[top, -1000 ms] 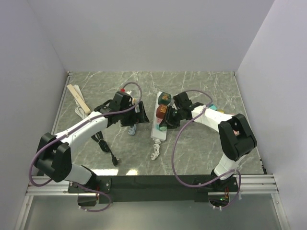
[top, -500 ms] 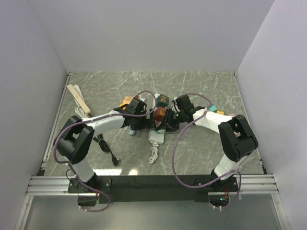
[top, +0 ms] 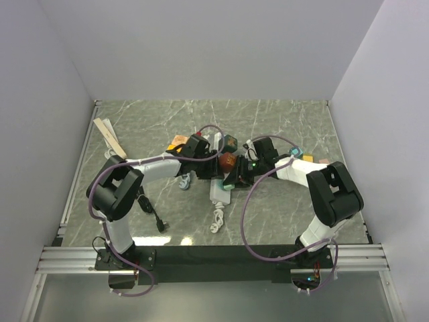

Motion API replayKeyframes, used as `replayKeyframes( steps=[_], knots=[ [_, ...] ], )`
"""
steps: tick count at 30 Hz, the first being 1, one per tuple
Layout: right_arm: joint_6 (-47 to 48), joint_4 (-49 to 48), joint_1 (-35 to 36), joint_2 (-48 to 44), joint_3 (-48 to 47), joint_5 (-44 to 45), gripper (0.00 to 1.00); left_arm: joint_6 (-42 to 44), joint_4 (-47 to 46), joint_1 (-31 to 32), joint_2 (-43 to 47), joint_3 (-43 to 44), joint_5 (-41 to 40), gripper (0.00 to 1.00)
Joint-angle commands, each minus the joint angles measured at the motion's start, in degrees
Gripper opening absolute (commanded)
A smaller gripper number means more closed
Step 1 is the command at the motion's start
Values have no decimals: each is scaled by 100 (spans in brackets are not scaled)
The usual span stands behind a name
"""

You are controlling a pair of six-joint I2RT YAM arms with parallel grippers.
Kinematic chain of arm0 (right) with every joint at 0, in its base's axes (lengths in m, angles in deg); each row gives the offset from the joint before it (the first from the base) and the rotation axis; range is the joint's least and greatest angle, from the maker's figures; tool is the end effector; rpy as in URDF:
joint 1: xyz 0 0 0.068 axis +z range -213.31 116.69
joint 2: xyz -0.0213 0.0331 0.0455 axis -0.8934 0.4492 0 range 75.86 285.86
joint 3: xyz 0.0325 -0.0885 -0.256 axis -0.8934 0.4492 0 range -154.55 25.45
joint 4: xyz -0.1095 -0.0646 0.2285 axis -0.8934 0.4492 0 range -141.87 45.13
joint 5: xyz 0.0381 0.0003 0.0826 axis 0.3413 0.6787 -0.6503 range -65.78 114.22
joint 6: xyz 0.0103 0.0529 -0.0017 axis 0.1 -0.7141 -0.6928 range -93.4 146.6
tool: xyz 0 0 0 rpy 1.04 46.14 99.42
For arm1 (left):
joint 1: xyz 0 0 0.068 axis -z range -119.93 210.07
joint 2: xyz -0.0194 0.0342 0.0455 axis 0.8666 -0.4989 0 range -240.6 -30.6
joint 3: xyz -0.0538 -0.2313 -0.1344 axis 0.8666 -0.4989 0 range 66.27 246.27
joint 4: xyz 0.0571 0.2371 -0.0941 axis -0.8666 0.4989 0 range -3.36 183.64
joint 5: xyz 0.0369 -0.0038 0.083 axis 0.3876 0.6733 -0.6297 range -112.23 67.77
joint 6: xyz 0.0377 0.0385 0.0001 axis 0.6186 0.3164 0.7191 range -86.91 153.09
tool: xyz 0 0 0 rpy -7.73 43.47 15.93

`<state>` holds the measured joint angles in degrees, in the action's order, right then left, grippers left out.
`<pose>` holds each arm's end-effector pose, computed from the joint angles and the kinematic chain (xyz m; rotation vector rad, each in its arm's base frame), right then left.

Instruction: Pull the plug off the socket

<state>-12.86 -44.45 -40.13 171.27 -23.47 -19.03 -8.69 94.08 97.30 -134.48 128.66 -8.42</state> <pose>0.2809 0.1468 0.1591 0.0369 2.6914 1.3560 0.2958 -0.2354 0.1707 0.0146 2.6054 -0.8634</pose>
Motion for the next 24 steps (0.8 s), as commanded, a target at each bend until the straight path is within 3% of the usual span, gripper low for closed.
replayKeyframes(
  steps=[1, 3, 4, 7, 14, 18, 21, 24],
  knots=[
    [-175, -170, 2, -278, 67, -808, 0, -207, -323, -50, -54, 238, 35, 45],
    [-220, -232, -24, -226, 68, -818, 0, -243, -270, -41, -63, 300, 35, 30],
    [-176, -128, -41, -199, 7, -739, 0, -226, -217, -41, -54, 387, -17, 18],
    [-88, 136, -76, -181, -196, -414, 0, -147, 265, -50, -185, 720, -316, 1],
    [52, 497, -436, -383, -460, 88, 0, -111, 442, -146, -124, 441, -817, 1],
    [246, 663, -717, -488, -416, 62, 0, -137, 144, -435, 86, -173, -853, 0],
    [404, 918, -989, -777, -389, 412, 0, -41, 82, -524, 254, -297, -791, 1],
    [475, 1340, -1375, -937, -617, 1420, 0, 56, 161, -524, 236, -175, -660, 0]
  ],
)
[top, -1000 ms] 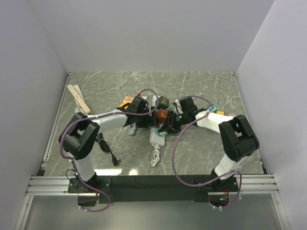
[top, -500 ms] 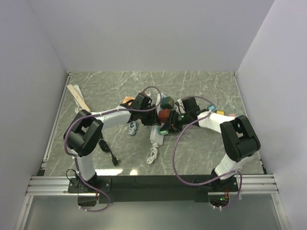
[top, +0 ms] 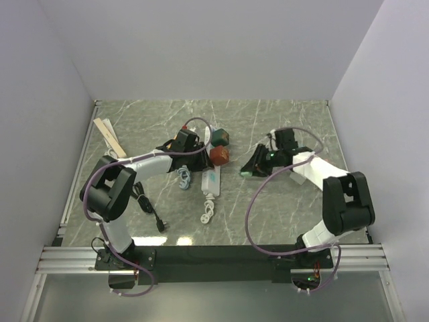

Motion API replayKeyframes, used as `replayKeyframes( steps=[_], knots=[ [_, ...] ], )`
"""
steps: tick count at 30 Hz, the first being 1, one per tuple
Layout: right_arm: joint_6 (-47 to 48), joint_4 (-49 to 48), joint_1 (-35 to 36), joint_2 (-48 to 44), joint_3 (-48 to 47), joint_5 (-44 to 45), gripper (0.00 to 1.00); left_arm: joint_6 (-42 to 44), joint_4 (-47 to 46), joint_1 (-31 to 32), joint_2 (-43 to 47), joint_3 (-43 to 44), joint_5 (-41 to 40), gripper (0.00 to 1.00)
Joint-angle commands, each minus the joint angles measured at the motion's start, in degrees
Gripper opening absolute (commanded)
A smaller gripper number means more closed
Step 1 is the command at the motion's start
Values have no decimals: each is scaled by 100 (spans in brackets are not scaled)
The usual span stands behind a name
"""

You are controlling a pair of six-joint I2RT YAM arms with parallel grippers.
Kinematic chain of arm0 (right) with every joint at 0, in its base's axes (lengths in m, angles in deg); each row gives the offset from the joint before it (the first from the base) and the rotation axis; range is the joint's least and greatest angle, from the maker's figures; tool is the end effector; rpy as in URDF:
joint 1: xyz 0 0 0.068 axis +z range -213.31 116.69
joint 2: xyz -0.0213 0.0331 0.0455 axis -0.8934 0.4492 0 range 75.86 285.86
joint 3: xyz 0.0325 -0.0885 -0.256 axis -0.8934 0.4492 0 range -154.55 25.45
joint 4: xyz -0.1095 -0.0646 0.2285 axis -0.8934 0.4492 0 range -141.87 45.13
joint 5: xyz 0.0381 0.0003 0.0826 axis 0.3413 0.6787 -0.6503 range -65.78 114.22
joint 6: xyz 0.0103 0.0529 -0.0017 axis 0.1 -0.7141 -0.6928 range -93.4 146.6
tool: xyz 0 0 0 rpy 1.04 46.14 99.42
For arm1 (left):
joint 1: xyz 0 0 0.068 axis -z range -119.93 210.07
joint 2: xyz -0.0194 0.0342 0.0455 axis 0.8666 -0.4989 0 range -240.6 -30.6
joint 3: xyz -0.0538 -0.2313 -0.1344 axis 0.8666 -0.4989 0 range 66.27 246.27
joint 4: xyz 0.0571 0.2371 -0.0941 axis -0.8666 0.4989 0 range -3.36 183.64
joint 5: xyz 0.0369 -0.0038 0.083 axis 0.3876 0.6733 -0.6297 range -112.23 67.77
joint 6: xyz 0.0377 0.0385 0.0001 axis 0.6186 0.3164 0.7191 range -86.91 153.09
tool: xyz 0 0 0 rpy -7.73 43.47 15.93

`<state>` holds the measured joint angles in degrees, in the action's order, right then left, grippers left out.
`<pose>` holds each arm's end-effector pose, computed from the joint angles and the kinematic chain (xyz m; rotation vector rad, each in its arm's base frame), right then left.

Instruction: Pull the plug off the socket

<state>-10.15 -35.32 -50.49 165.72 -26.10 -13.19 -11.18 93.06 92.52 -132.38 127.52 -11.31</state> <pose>0.2952 0.0893 0.1890 0.2687 2.6230 1.1538 0.3115 -0.2060 0.1788 -0.1668 2.5420 -0.8139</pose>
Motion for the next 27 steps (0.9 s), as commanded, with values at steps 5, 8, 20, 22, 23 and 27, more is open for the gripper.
replayKeyframes(
  steps=[5, 8, 20, 22, 23, 27],
  knots=[
    [-24, 919, -1000, -84, -1171, 2568, 0, 437, 106, -45, -114, 53, 15, 1],
    [-104, 1488, -1255, 625, -1953, 3184, 0, 454, 202, -45, -185, 202, 147, 0],
    [-78, 2457, -1660, 1912, -3265, 3916, 0, 419, 299, -1, 8, 177, 235, 1],
    [-130, 2536, -1721, 1894, -3239, 4152, 0, 376, 273, 7, 87, 115, 227, 1],
    [-139, 2589, -1747, 1851, -3221, 4250, 0, 367, 264, 16, 105, 97, 218, 1],
    [-174, 2651, -1949, 1894, -3247, 4549, 0, 332, 255, 34, 132, 71, 200, 1]
  ],
)
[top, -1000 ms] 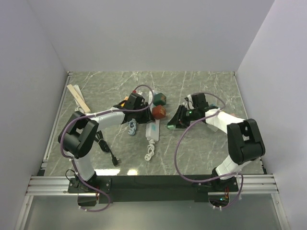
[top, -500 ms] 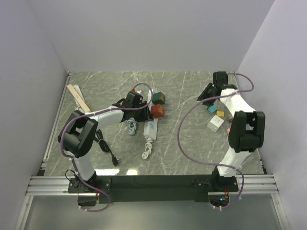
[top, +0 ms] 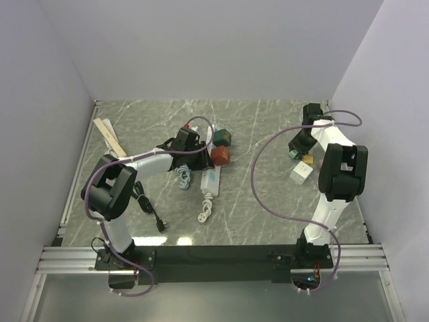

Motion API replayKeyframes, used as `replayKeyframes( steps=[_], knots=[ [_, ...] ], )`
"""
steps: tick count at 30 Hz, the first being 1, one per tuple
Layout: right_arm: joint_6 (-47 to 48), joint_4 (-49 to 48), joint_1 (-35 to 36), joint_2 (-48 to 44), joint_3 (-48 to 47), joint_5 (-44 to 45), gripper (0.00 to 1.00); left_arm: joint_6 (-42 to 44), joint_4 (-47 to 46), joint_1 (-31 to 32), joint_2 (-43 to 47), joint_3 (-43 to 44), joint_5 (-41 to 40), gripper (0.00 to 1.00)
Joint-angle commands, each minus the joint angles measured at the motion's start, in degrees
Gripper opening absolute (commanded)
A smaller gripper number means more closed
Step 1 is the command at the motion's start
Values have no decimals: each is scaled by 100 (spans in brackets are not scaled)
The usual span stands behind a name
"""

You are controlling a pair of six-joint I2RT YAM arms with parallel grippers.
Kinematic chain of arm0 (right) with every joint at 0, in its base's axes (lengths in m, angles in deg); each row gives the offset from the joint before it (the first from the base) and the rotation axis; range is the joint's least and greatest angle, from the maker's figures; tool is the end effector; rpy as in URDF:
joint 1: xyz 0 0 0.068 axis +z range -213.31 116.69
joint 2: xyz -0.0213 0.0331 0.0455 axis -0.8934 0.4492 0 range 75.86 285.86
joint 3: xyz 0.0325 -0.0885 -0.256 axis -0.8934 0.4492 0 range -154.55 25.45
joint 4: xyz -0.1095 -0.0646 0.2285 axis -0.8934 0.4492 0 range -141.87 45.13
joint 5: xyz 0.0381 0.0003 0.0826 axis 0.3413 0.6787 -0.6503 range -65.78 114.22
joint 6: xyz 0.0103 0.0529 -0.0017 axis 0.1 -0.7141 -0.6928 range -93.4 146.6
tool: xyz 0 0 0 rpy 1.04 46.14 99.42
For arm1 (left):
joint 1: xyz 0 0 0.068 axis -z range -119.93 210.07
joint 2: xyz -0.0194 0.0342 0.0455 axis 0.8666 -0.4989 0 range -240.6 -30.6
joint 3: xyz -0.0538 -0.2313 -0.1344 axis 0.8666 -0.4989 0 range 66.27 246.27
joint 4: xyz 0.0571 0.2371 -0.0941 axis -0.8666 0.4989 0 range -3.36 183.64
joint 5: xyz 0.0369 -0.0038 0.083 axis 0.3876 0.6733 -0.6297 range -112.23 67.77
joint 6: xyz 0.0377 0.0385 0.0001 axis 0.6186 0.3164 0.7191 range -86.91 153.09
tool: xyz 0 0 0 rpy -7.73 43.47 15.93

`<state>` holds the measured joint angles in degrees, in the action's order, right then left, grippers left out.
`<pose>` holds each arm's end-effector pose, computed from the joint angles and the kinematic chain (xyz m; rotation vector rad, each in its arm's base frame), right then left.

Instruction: Pull the plug off the socket

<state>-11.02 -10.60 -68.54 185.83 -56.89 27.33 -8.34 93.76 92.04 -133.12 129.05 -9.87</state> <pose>0.3927 -0.0379 0.1989 1.0258 2.5755 0.0717 0.3169 -0.2067 0.1815 -0.1012 2.5396 -0.8203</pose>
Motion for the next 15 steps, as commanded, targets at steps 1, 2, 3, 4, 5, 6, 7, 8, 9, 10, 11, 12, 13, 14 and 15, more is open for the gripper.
replayKeyframes(
  steps=[1, 2, 3, 4, 5, 6, 7, 8, 9, 10, 11, 12, 13, 14, 15],
  knots=[
    [-78, 196, -188, -56, -290, 541, 0, 47, 176, 90, 197, -73, 47, 1],
    [-96, 318, -223, 84, -378, 637, 0, 56, 194, 99, 180, -73, 38, 1],
    [-113, 354, -267, 120, -448, 725, 0, 47, 203, 108, 180, -56, 21, 1],
    [-157, 372, -337, 147, -536, 813, 0, 47, 203, 99, 180, -47, -5, 1],
    [-157, 311, -390, 121, -554, 822, 0, 39, 203, 117, 197, -64, -14, 0],
    [-140, 267, -425, 86, -554, 840, 0, 12, 177, 126, 206, -65, -14, 1],
    [-157, 267, -443, 51, -624, 918, 0, 3, 168, 134, 232, -82, -23, 1],
    [-157, 249, -478, -10, -660, 1023, 0, -5, 150, 152, 232, -91, -49, 1],
    [-114, 197, -487, -28, -686, 937, 0, -14, 159, 161, 224, -82, -49, 1],
    [17, 162, -505, -20, -773, 832, 0, -23, 167, 161, 198, -82, -41, 0],
    [36, 222, -514, 6, -844, 831, 0, -23, 167, 187, 180, -65, -41, 1],
    [80, 171, -505, 7, -862, 770, 0, -14, 185, 196, 171, -65, -49, 1],
    [202, 101, -514, -11, -827, 456, 0, -14, 194, 213, 171, -65, -67, 1],
    [212, -5, -505, -63, -783, 366, 0, -6, 194, 240, 188, -65, -76, 1],
    [212, -84, -505, -90, -722, 261, 0, -14, 203, 249, 206, -73, -85, 1]
  ],
)
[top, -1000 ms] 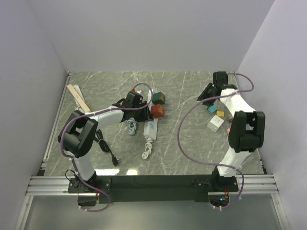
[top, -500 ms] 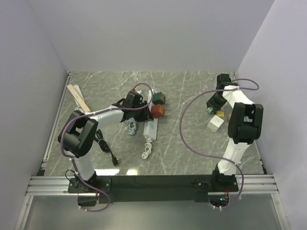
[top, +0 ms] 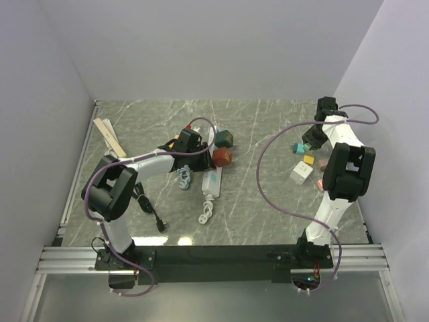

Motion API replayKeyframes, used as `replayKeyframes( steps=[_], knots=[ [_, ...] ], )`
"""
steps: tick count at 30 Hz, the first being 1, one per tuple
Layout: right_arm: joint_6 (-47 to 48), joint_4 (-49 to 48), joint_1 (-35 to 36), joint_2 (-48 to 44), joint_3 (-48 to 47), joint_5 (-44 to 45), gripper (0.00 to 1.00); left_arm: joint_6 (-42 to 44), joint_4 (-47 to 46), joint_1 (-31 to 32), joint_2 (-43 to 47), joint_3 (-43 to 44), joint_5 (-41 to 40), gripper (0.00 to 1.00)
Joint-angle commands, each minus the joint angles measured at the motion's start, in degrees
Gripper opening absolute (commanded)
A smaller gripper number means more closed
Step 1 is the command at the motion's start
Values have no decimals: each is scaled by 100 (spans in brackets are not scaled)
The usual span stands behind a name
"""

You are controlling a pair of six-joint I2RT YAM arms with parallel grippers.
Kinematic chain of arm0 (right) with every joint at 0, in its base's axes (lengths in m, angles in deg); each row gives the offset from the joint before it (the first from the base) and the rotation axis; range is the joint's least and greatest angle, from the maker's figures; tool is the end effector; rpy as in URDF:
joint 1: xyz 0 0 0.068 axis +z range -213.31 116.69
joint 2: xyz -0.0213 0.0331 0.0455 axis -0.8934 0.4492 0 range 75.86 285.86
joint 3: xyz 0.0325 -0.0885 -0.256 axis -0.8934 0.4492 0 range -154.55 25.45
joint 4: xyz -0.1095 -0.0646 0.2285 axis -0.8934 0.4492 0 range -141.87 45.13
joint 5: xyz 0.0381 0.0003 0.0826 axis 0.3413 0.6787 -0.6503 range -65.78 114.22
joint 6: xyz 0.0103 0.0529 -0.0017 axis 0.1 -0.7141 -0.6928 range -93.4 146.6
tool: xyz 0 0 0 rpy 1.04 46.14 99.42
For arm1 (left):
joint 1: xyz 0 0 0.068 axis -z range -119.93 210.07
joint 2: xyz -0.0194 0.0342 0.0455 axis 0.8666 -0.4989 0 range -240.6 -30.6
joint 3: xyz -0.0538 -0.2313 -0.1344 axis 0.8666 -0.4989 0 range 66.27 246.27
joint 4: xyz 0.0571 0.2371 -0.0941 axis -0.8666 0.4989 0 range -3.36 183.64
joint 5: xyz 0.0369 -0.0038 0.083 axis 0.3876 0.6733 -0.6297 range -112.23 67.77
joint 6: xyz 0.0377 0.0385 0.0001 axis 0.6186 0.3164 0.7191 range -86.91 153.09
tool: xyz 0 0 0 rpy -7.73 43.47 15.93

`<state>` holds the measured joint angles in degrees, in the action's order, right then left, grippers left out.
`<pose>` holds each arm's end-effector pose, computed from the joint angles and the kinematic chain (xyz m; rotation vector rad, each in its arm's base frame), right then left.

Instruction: Pull the plug off the socket

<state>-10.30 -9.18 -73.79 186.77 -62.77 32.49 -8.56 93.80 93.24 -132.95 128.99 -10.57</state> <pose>0.4011 -0.0795 0.2216 1.1201 2.4469 -0.0552 0.3124 -0.2128 0.1821 -0.0855 2.5405 -0.8170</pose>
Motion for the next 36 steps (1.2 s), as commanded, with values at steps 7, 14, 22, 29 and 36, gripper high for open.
replayKeyframes(
  steps=[7, 14, 22, 29, 36],
  knots=[
    [-193, -78, -42, 35, -300, -116, 2, 51, 260, 155, 311, -137, -59, 0],
    [-405, 449, -121, 377, -818, 535, 10, 78, 330, 155, 505, -269, -111, 1],
    [-352, 388, -121, 694, -608, 395, 33, 43, 278, 164, 514, -427, -120, 1],
    [-247, 371, -121, 405, -582, 298, 69, 34, 251, 190, 523, -480, -147, 1],
    [24, 415, -16, -473, -556, -220, 89, 52, 225, 190, 505, -445, -164, 1]
  ],
)
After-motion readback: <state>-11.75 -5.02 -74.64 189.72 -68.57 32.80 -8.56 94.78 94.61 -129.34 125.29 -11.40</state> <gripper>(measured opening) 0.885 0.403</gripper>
